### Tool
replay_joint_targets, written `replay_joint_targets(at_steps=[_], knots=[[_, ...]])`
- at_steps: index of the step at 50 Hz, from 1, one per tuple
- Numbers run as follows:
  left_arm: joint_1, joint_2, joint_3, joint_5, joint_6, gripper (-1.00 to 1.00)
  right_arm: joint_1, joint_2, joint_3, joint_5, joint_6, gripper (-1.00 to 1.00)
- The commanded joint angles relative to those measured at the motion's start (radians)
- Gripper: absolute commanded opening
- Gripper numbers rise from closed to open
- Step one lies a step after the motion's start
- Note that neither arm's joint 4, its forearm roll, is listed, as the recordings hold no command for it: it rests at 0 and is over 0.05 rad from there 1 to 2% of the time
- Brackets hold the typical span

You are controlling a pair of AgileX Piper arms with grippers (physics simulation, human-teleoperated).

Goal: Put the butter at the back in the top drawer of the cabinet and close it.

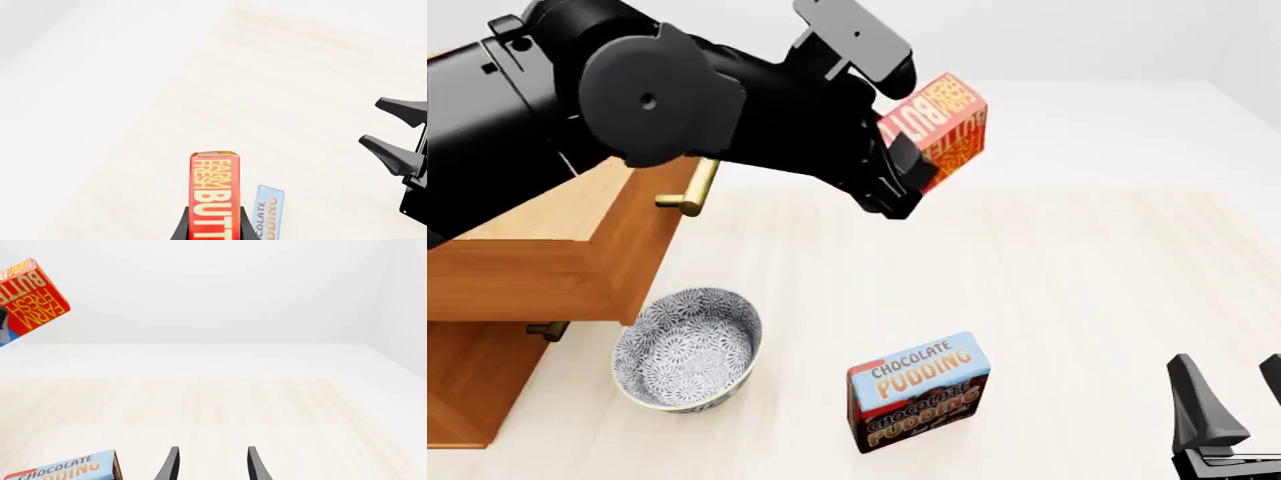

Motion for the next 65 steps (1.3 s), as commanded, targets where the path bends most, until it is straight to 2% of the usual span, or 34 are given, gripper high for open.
replay_joint_targets(at_steps=[1, 6, 16, 19, 23, 36, 37, 52, 55, 58, 65], knots=[[0.045, -0.095, 0.007, 0.021, 0.03, -1.0, 0.0, 0.0, 0.0, 0.0, 0.0, 1.0], [0.053, -0.108, -0.011, 0.059, 0.017, -1.0, 0.0, 0.0, 0.0, 0.0, 0.0, 1.0], [0.12, -0.207, 0.0, 0.105, 0.059, -1.0, 0.0, 0.0, 0.0, 0.0, 0.0, 1.0], [0.119, -0.198, -0.017, 0.121, 0.05, -1.0, 0.0, 0.0, 0.0, 0.0, 0.0, 1.0], [0.158, -0.233, -0.022, 0.148, 0.065, -1.0, 0.0, 0.0, 0.0, 0.0, 0.0, 1.0], [0.218, -0.257, -0.067, 0.233, 0.044, -1.0, 0.0, 0.0, 0.0, 0.0, 0.0, 1.0], [0.243, -0.277, -0.068, 0.247, 0.057, -1.0, 0.0, 0.0, 0.0, 0.0, 0.0, 1.0], [0.329, -0.322, -0.089, 0.318, 0.061, -1.0, 0.0, 0.0, 0.0, 0.0, 0.0, 1.0], [0.37, -0.341, -0.082, 0.336, 0.075, -1.0, 0.0, 0.0, 0.0, 0.0, 0.0, 1.0], [0.37, -0.341, -0.082, 0.336, 0.075, -1.0, 0.0, 0.0, 0.0, 0.0, 0.0, 1.0], [0.441, -0.358, -0.114, 0.379, 0.09, -1.0, 0.0, 0.0, 0.0, 0.0, 0.0, 1.0]])
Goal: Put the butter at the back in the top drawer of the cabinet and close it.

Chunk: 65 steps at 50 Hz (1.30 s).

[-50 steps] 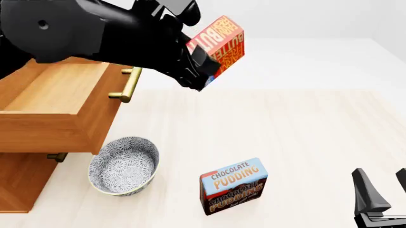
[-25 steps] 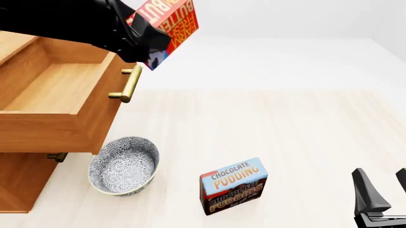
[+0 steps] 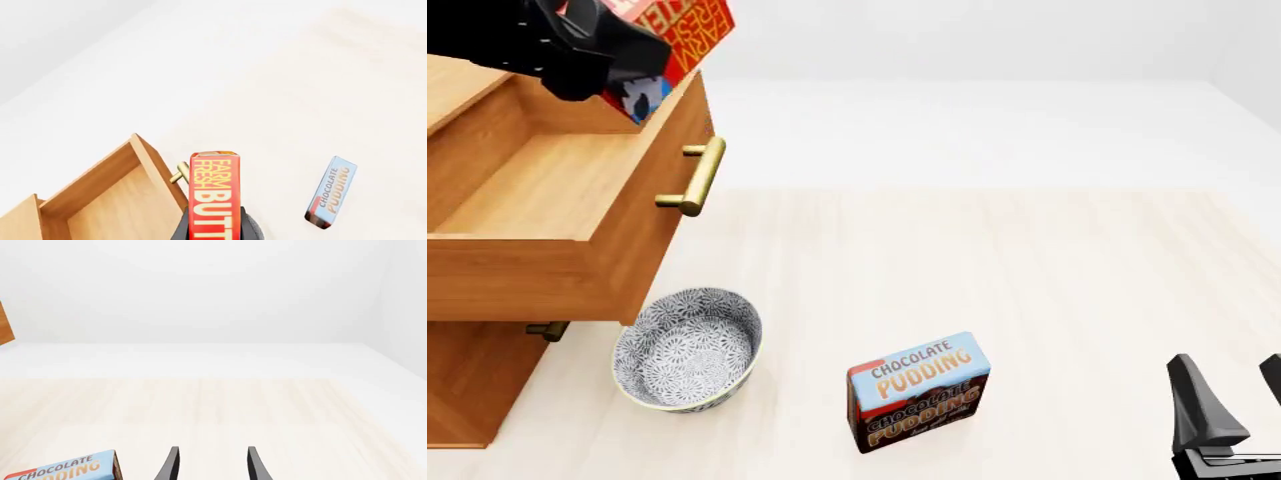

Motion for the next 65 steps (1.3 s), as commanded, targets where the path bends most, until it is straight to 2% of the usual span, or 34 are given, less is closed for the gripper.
replay_joint_targets(at_steps=[1, 9, 24, 30, 34, 35, 42, 43, 48, 65], knots=[[0.081, -0.036, -0.039, 0.046, 0.03, -1.0, 0.0, 0.0, 0.0, 0.0, 0.0, 1.0], [0.165, -0.054, -0.033, 0.071, 0.04, -1.0, 0.0, 0.0, 0.0, 0.0, 0.0, 1.0], [0.249, -0.024, -0.06, 0.084, 0.039, -1.0, 0.0, 0.0, 0.0, 0.0, 0.0, 1.0], [0.279, -0.021, -0.015, 0.05, 0.043, -1.0, 0.0, 0.0, 0.0, 0.0, 0.0, 1.0], [0.279, -0.021, -0.015, 0.049, 0.043, -1.0, 0.0, 0.0, 0.0, 0.0, 0.0, 1.0], [0.31, -0.01, -0.011, 0.038, 0.045, -1.0, 0.0, 0.0, 0.0, 0.0, 0.0, 1.0], [0.31, -0.01, -0.011, 0.038, 0.045, -1.0, 0.0, 0.0, 0.0, 0.0, 0.0, 1.0], [0.35, 0.002, 0.026, 0.017, 0.042, -1.0, 0.0, 0.0, 0.0, 0.0, 0.0, 1.0], [0.374, 0.004, 0.036, 0.016, 0.04, -1.0, 0.0, 0.0, 0.0, 0.0, 0.0, 1.0], [0.418, 0.006, 0.094, -0.009, 0.038, -1.0, 0.0, 0.0, 0.0, 0.0, 0.0, 1.0]])
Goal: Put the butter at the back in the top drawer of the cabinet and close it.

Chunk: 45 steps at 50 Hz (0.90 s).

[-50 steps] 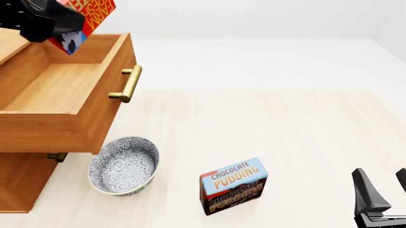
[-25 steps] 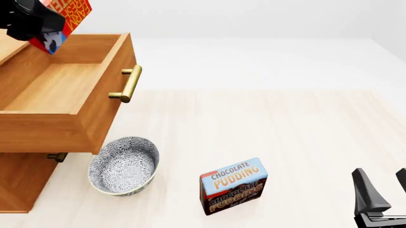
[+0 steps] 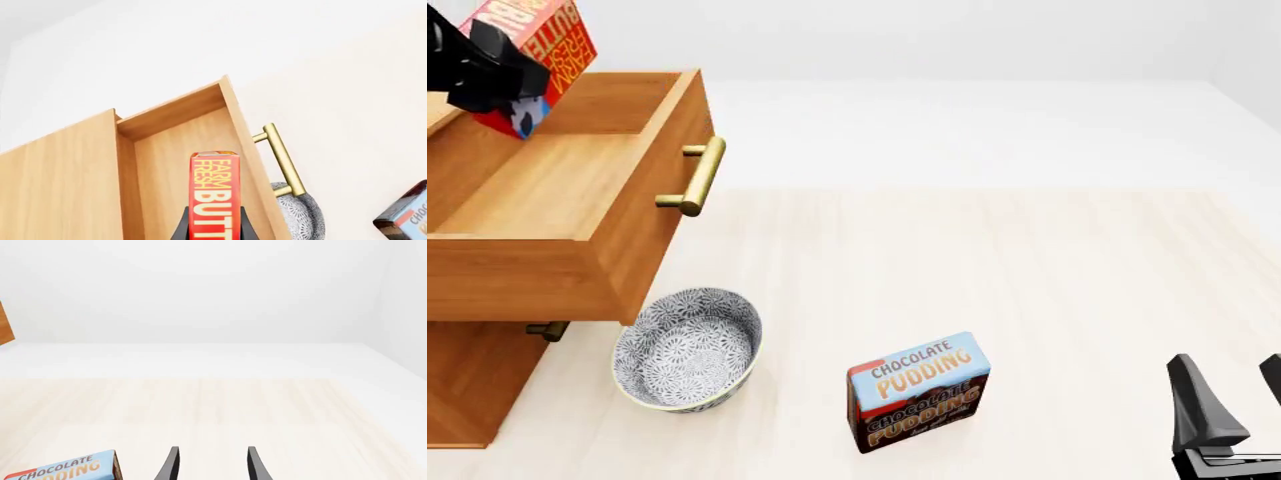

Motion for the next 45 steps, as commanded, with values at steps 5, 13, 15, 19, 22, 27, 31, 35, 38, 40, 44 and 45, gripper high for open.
replay_joint_targets(at_steps=[5, 13, 15, 19, 22, 27, 31, 35, 38, 40, 44, 45], knots=[[0.04, 0.009, 0.025, -0.027, 0.007, -1.0, 0.0, 0.0, 0.0, 0.0, 0.0, 1.0], [0.05, 0.01, 0.059, -0.048, 0.009, -1.0, 0.0, 0.0, 0.0, 0.0, 0.0, 1.0], [0.052, 0.014, 0.059, -0.049, 0.009, -1.0, 0.0, 0.0, 0.0, 0.0, 0.0, 1.0], [0.064, 0.014, 0.076, -0.058, 0.015, -1.0, 0.0, 0.0, 0.0, 0.0, 0.0, 1.0], [0.067, 0.014, 0.096, -0.068, 0.014, -1.0, 0.0, 0.0, 0.0, 0.0, 0.0, 1.0], [0.072, 0.019, 0.115, -0.081, 0.014, -1.0, 0.0, 0.0, 0.0, 0.0, 0.0, 1.0], [0.076, 0.019, 0.111, -0.073, 0.013, -1.0, 0.0, 0.0, 0.0, 0.0, 0.0, 1.0], [0.082, 0.017, 0.124, -0.08, 0.014, -1.0, 0.0, 0.0, 0.0, 0.0, 0.0, 1.0], [0.084, 0.018, 0.134, -0.087, 0.013, -1.0, 0.0, 0.0, 0.0, 0.0, 0.0, 1.0], [0.087, 0.02, 0.137, -0.089, 0.011, -1.0, 0.0, 0.0, 0.0, 0.0, 0.0, 1.0], [0.104, 0.014, 0.151, -0.091, 0.027, -1.0, 0.0, 0.0, 0.0, 0.0, 0.0, 1.0], [0.107, 0.015, 0.15, -0.091, 0.028, -1.0, 0.0, 0.0, 0.0, 0.0, 0.0, 1.0]])
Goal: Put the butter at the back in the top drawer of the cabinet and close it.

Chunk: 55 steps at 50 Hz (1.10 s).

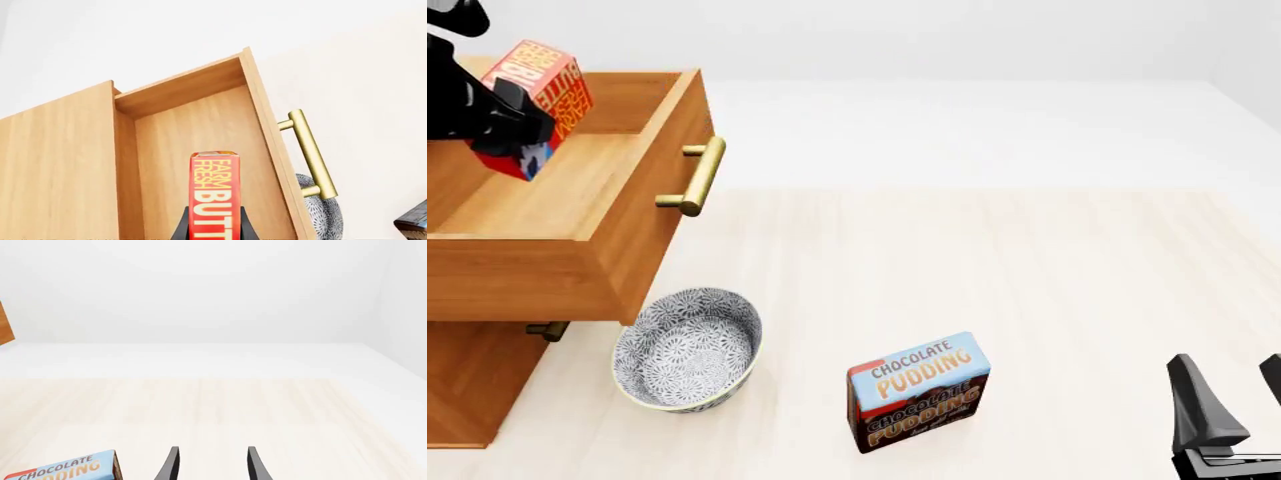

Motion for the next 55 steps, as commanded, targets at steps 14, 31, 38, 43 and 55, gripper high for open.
replay_joint_targets(at_steps=[14, 31, 38, 43, 55], knots=[[0.029, 0.004, 0.019, -0.027, 0.018, -1.0, 0.0, 0.0, 0.0, 0.0, 0.0, 1.0], [0.032, -0.001, 0.048, -0.041, 0.009, -1.0, 0.0, 0.0, 0.0, 0.0, 0.0, 1.0], [0.039, 0.003, 0.061, -0.052, 0.012, -1.0, 0.0, 0.0, 0.0, 0.0, 0.0, 1.0], [0.04, 0.009, 0.064, -0.055, 0.009, -1.0, 0.0, 0.0, 0.0, 0.0, 0.0, 1.0], [0.044, 0.034, 0.074, -0.078, 0.005, -1.0, 0.0, 0.0, 0.0, 0.0, 0.0, 1.0]])
